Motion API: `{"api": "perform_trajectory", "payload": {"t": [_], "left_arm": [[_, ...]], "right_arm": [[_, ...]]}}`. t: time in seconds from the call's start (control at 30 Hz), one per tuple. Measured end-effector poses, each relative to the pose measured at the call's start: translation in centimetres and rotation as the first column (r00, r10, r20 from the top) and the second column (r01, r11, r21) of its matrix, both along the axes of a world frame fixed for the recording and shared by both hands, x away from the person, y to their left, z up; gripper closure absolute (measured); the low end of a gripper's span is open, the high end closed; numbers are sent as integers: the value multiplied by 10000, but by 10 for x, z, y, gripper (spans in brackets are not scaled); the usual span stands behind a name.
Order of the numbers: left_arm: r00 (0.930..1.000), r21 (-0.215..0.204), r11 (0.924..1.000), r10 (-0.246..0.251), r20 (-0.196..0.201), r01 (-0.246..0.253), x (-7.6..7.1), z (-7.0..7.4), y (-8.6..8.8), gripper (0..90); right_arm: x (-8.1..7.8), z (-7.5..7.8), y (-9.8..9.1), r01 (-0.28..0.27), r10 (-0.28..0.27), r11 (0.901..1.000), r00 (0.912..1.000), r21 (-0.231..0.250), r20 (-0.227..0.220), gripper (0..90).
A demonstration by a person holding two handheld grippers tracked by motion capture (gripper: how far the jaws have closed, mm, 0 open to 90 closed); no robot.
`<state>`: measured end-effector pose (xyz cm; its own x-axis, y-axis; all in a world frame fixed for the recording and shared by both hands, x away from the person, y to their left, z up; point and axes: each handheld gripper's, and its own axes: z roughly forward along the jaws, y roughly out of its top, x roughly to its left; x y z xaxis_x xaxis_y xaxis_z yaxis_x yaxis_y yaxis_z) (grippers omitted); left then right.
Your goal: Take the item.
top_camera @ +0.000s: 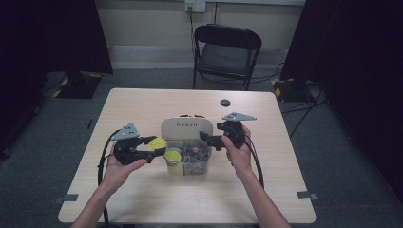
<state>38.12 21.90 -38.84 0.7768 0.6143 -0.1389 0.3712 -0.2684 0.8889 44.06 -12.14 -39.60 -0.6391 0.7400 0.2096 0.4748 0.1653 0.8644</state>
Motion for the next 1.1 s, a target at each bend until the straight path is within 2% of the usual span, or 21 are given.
{"api": "perform_trajectory", "payload": {"t": [0.17, 0.43, 0.73, 0.97, 1.03, 1.1], "left_arm": [[9994, -115, 9994, 333, 66, -332, -2, 4, 15, 377], [9970, -230, 9967, 774, 23, -774, 0, 2, 36, 377], [9902, -29, 9902, 1396, -88, -1397, 3, -6, 56, 378], [9820, 352, 9816, 1881, -144, -1875, 7, -12, 67, 378], [9794, 294, 9792, 2013, -177, -2007, 8, -14, 70, 378], [9770, 404, 9766, 2123, -214, -2113, 9, -17, 73, 378]], "right_arm": [[0, 0, -1, -10, 10, 10000, 10000, -2, -36, 137], [0, 0, -1, -11, 11, 10000, 10000, -10, -22, 134], [1, 0, -3, -15, 15, 10000, 10000, 43, -33, 134], [1, 0, -3, -25, 26, 10000, 10000, 56, -45, 133], [1, 0, -3, -35, 35, 10000, 10000, 68, -51, 133], [1, 0, -3, -33, 34, 10000, 10000, 56, -37, 133]]}}
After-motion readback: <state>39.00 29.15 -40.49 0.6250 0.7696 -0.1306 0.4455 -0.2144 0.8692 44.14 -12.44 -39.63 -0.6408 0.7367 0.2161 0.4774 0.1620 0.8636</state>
